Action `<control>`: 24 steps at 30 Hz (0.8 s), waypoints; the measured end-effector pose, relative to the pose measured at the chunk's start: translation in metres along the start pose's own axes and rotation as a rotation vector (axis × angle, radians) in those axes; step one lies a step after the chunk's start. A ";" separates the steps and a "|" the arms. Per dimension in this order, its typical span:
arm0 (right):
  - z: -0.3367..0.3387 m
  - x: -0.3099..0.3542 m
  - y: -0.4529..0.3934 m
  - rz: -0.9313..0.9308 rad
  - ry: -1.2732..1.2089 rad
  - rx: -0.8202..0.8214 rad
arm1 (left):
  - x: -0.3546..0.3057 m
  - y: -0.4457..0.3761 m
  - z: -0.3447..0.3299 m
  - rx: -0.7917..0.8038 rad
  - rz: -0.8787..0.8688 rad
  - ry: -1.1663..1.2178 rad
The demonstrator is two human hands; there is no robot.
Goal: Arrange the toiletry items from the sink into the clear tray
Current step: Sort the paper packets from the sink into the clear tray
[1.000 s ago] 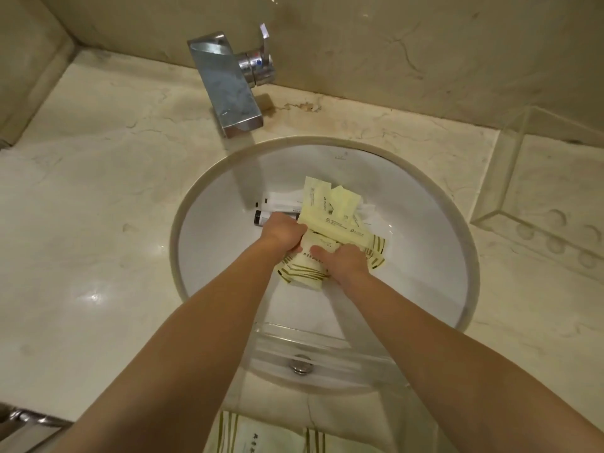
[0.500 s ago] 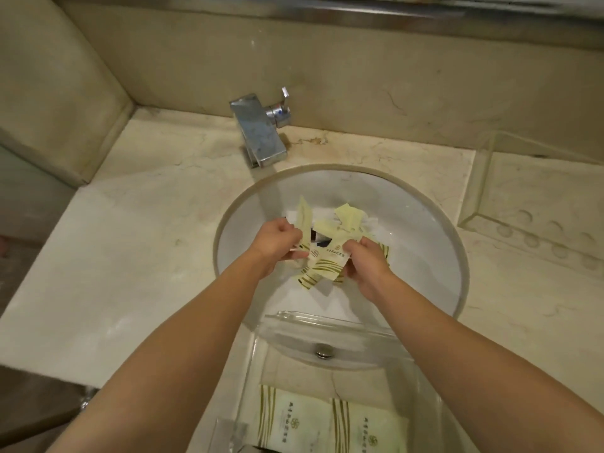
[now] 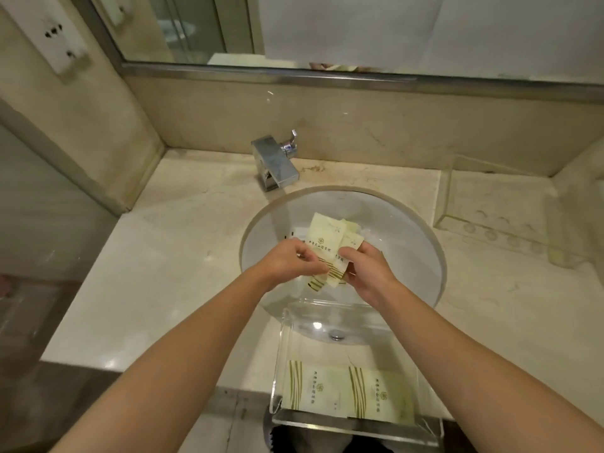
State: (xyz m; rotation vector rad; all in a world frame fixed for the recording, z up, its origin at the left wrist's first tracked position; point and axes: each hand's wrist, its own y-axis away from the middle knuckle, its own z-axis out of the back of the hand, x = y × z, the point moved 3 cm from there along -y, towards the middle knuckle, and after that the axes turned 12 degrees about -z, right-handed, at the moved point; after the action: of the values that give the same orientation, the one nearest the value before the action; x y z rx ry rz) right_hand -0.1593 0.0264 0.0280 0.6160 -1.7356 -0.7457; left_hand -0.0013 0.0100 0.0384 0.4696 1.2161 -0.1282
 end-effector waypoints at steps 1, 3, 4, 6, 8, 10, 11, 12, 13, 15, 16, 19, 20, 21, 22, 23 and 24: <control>0.004 -0.002 0.005 0.009 0.004 -0.013 | -0.001 0.003 0.001 -0.007 -0.001 -0.014; 0.010 -0.006 0.014 0.021 -0.003 -0.035 | -0.003 0.009 0.000 -0.012 0.007 -0.068; 0.013 -0.008 0.018 0.032 -0.007 -0.047 | -0.004 0.012 0.000 -0.013 0.007 -0.103; 0.019 -0.010 0.021 0.057 0.018 -0.098 | -0.005 0.013 -0.001 -0.007 -0.017 -0.142; 0.026 -0.016 0.029 0.075 0.077 -0.147 | -0.006 0.019 -0.002 0.029 -0.058 -0.123; 0.034 -0.022 0.036 0.065 0.176 -0.159 | -0.007 0.026 -0.004 0.086 -0.081 -0.116; 0.038 -0.025 0.040 0.053 0.240 -0.162 | -0.008 0.029 -0.006 0.120 -0.083 -0.119; 0.042 -0.028 0.044 0.045 0.298 -0.171 | -0.008 0.032 -0.007 0.155 -0.083 -0.131; 0.047 -0.030 0.048 0.041 0.346 -0.191 | -0.008 0.034 -0.007 0.189 -0.088 -0.161; 0.057 -0.036 0.056 0.053 0.394 -0.251 | -0.007 0.037 -0.008 0.253 -0.104 -0.258; 0.062 -0.039 0.059 0.068 0.401 -0.282 | -0.007 0.039 -0.009 0.282 -0.113 -0.315; 0.077 -0.051 0.069 0.128 0.413 -0.339 | -0.002 0.044 -0.012 0.350 -0.114 -0.455; 0.082 -0.055 0.072 0.143 0.418 -0.353 | 0.000 0.046 -0.014 0.371 -0.110 -0.497; 0.086 -0.060 0.075 0.152 0.429 -0.369 | 0.003 0.048 -0.016 0.386 -0.107 -0.542; 0.090 -0.065 0.076 0.154 0.445 -0.386 | 0.005 0.049 -0.017 0.398 -0.105 -0.576; 0.095 -0.071 0.076 0.144 0.462 -0.408 | 0.008 0.050 -0.019 0.407 -0.101 -0.598; 0.099 -0.076 0.077 0.131 0.480 -0.429 | 0.011 0.052 -0.020 0.413 -0.098 -0.609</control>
State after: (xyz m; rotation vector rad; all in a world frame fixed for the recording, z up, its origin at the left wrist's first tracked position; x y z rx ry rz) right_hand -0.2368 0.1503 0.0167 0.3430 -1.1184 -0.7725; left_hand 0.0028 0.0661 0.0374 0.6689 0.6075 -0.5715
